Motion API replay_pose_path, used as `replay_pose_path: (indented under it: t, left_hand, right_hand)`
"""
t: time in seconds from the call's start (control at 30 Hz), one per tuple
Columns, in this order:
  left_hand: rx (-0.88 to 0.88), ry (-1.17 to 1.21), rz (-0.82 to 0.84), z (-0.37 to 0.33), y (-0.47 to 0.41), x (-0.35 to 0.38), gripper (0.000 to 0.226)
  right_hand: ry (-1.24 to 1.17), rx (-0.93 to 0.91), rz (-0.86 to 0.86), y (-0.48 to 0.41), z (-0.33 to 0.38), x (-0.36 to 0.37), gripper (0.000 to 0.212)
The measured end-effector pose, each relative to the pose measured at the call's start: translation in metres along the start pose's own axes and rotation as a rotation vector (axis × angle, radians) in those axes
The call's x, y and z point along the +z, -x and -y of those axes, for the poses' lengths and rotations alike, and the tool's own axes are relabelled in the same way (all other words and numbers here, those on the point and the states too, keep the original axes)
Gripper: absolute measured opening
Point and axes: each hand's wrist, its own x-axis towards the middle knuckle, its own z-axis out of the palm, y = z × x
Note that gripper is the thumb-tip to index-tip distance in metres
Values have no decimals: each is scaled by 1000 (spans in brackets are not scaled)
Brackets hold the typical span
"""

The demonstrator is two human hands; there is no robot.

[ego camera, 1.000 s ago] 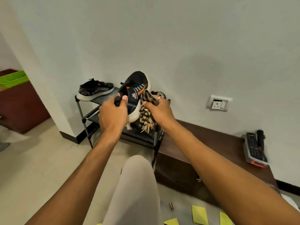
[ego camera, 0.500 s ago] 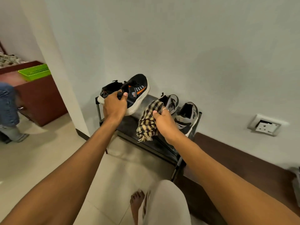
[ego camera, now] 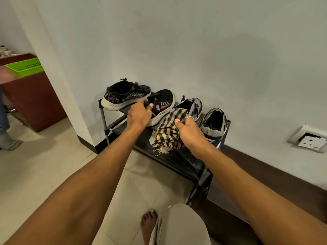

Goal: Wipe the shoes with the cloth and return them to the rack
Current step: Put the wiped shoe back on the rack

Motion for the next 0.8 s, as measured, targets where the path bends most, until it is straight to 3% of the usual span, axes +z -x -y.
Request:
replay_pose_path:
  t: [0.13,0.23,0.3,0.4,0.53,0.63,0.8]
  left_hand:
    - [133,-6,96,13,-5,-9,67]
    - [296,-153,18,25,-13,-25,79]
    - [333,-245,-78,31,-23,-38,75]
    - [188,-452,-141,42,-46,-55,67]
    - [-126,-502,101,54,-70,-67,69]
    - [-103,-432,76,55,-77,-67,47]
    - [-86,-422,-40,46,-70,-76,44]
  right_hand:
    - [-76,15,14,-6,-8,8,46]
    - [-165,48,31,-10,-14,9,42]
    - [-202,63,44,-9,-17,8,42]
    - [-214,75,41,-9,-24,8,44]
    - [-224,78,39,-10,-31,10,42]
    - [-239,78,55,-14,-34,14,42]
    - [-212,69,56,-14,-32,16,45]
